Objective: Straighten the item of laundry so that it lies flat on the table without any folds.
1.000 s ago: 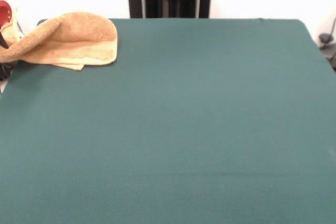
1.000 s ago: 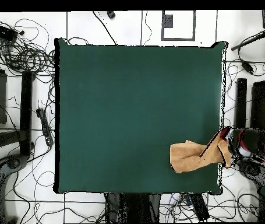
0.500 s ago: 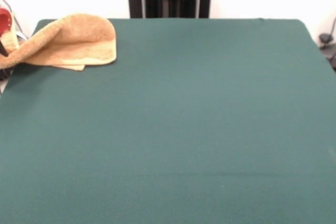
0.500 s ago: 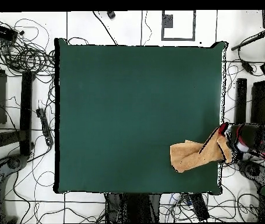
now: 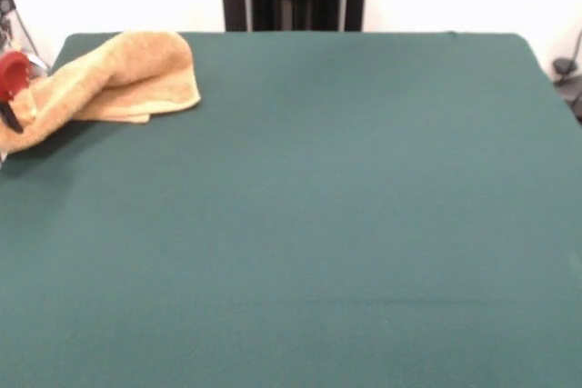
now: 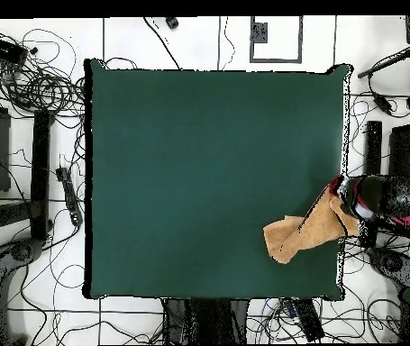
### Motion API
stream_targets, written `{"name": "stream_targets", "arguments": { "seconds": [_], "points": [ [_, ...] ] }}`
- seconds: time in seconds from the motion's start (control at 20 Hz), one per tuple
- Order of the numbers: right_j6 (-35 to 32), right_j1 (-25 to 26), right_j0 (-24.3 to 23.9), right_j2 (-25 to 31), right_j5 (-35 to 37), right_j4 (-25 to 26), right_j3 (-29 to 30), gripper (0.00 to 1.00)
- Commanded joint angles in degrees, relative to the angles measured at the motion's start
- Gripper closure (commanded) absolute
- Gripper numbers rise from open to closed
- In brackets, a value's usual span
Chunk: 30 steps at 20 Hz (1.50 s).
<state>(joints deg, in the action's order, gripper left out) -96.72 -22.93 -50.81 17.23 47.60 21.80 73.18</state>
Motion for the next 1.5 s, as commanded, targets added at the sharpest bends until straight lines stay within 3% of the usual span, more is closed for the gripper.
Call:
{"name": "stream_targets", "arguments": {
  "seconds": [0.05, 1.1, 1.35, 1.5],
  "points": [
    [-3.3, 6.5, 6.4, 0.3, 2.2, 0.4, -7.2, 1.00],
    [-0.2, 13.3, 10.1, -0.5, 0.7, 1.7, -14.3, 1.00],
    [0.9, 1.6, 9.8, -0.8, 7.1, -1.4, -6.0, 1.00],
    [1.5, -3.6, 10.0, -0.5, 13.7, -3.8, -5.5, 1.00]
  ]
}}
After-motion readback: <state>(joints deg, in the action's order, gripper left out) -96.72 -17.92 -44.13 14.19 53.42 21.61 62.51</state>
